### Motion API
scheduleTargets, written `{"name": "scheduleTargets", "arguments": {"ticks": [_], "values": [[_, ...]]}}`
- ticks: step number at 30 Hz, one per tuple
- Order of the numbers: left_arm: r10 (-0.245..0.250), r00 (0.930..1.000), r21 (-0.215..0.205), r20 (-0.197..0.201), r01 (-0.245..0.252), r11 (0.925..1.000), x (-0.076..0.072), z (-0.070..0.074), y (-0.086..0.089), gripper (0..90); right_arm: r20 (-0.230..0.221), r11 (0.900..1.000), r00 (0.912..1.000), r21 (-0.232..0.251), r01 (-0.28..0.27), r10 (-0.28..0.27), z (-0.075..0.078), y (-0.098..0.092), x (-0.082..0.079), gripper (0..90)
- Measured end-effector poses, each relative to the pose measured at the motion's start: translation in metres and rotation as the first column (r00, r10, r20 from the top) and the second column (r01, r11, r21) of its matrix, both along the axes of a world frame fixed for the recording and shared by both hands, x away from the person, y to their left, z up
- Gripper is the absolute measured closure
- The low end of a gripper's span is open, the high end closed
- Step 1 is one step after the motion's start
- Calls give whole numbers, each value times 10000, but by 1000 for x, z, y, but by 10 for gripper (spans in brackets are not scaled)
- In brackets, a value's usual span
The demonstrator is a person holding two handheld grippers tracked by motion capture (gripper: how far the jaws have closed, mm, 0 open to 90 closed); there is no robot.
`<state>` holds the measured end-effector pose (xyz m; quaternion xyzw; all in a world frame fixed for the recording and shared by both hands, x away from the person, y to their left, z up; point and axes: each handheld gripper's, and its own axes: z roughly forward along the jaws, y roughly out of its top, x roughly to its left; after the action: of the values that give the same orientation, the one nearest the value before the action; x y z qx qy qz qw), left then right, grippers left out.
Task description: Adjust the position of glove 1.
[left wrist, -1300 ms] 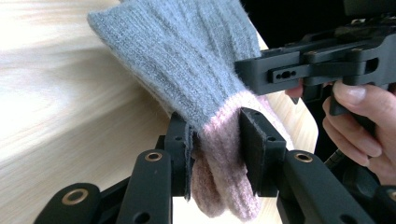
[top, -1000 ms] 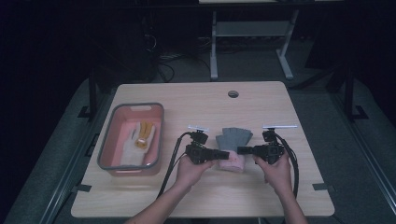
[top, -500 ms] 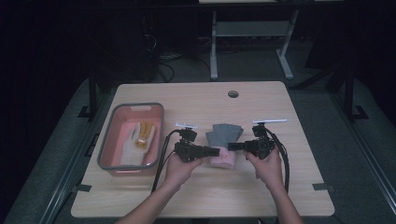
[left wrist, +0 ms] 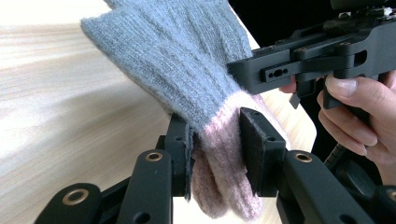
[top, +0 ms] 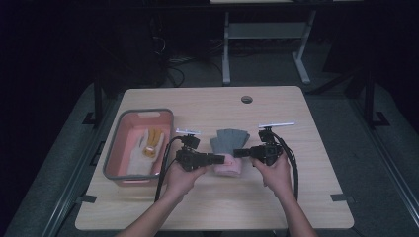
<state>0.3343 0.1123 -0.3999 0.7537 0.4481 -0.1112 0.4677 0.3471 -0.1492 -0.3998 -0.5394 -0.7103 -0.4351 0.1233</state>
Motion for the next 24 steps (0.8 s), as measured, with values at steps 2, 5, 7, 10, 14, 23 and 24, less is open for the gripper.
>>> {"name": "scheduleTargets", "arguments": {"ticks": [2, 5, 7, 10, 14, 23, 24], "values": [[-20, 10000, 9, 89, 20, 10000, 0, 1, 3, 659, 26, 10000, 10000, -18, -71, 71, 3, 3, 1, 770], [69, 9999, 0, 136, -69, 10000, 0, 4, 7, 658, 76, 9999, 9999, -24, -101, 102, 5, 7, 2, 769], [58, 9999, -21, 157, -58, 10000, 0, 6, 11, 659, 106, 9999, 9998, -10, -170, 170, 7, 9, 3, 770], [86, 9997, -3, 211, -86, 10000, -1, 7, 14, 658, 130, 9997, 9997, -19, -223, 223, 8, 12, 3, 769], [136, 9998, 2, 169, -136, 9999, -2, 6, 19, 659, 139, 9995, 9994, -7, -318, 318, 9, 18, 4, 770], [171, 9996, 17, 211, -171, 9999, -3, 8, 28, 659, 175, 9986, 9985, -45, -521, 522, 9, 27, 5, 769], [171, 9996, 34, 214, -172, 9998, -3, 9, 29, 659, 184, 9985, 9983, -84, -548, 550, 10, 28, 5, 769]]}}
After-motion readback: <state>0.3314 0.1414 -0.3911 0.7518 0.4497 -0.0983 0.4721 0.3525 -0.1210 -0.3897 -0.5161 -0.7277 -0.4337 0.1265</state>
